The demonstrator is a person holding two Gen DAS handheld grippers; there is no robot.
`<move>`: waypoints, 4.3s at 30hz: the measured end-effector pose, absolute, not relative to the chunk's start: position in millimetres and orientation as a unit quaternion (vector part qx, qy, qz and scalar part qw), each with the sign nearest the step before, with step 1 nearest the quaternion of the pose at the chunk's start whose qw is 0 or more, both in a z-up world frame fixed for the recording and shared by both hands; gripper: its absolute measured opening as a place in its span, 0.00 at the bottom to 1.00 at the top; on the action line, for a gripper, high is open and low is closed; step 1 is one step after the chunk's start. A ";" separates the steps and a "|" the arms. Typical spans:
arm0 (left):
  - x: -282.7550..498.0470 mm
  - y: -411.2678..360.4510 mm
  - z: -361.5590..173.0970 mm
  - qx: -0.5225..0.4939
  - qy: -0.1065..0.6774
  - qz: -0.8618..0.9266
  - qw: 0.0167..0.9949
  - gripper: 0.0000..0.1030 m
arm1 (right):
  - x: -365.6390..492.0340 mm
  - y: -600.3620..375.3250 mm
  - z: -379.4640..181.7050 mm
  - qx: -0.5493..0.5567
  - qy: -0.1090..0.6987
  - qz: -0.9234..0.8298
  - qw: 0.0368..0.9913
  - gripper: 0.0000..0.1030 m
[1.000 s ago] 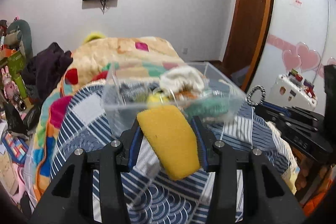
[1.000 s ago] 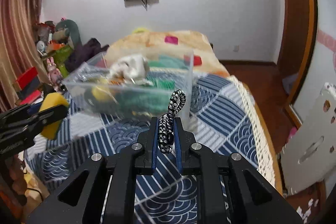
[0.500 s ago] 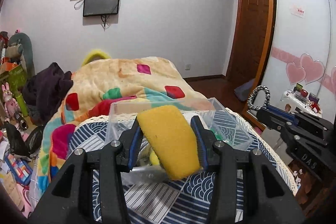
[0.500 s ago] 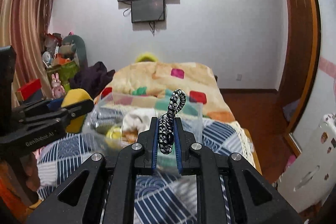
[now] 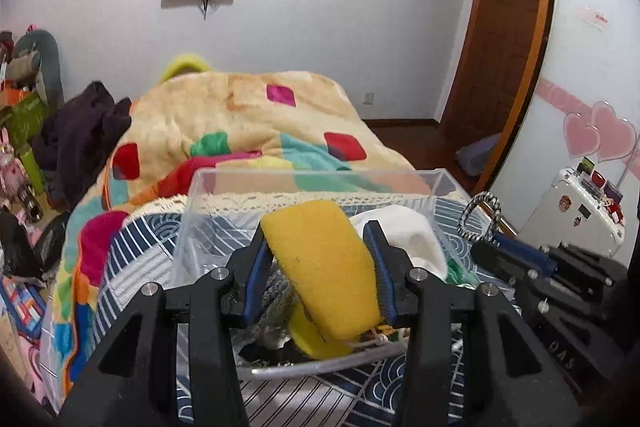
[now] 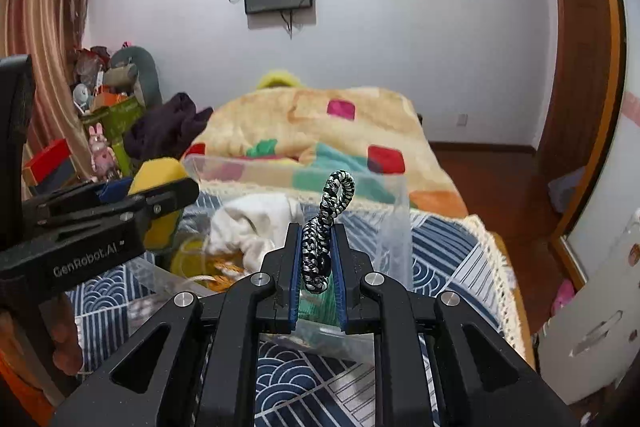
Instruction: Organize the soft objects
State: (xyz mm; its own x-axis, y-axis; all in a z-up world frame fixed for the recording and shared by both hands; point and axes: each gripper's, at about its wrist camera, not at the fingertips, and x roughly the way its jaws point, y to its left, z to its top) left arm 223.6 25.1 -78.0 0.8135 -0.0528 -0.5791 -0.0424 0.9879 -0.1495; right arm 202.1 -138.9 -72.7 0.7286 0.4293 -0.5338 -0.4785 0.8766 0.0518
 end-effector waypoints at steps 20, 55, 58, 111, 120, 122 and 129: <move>206.0 15.9 -80.4 -0.047 0.302 0.003 0.952 0.63 | 193.8 -144.7 -76.0 -0.077 0.292 0.225 0.926 0.43; 54.8 13.3 21.5 -0.037 0.120 -0.003 0.992 0.96 | 103.3 -176.8 15.5 -0.008 0.106 0.234 0.966 0.97; 52.3 12.3 19.3 -0.036 0.120 -0.003 0.992 0.96 | 99.6 -176.1 15.1 -0.008 0.103 0.234 0.967 0.98; 49.3 9.5 15.9 -0.037 0.124 -0.009 0.992 1.00 | 90.7 -175.9 9.8 -0.003 0.111 0.240 0.964 0.99; 49.6 8.5 16.2 -0.037 0.129 -0.011 0.991 1.00 | 91.8 -179.5 8.3 0.000 0.112 0.239 0.965 0.99; 50.3 8.5 16.1 -0.037 0.130 -0.011 0.991 1.00 | 92.9 -179.9 7.6 0.000 0.114 0.238 0.965 0.99; 50.9 8.8 14.3 -0.037 0.133 -0.014 0.990 1.00 | 94.5 -179.4 8.1 -0.002 0.116 0.237 0.964 0.99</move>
State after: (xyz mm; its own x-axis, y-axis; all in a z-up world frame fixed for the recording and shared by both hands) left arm 50.9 8.8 14.3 0.9643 -0.0367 -0.2622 0.0168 0.9968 -0.0778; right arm 94.5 -179.4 8.1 0.8604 0.4574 -0.2246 -0.4582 0.8873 0.0514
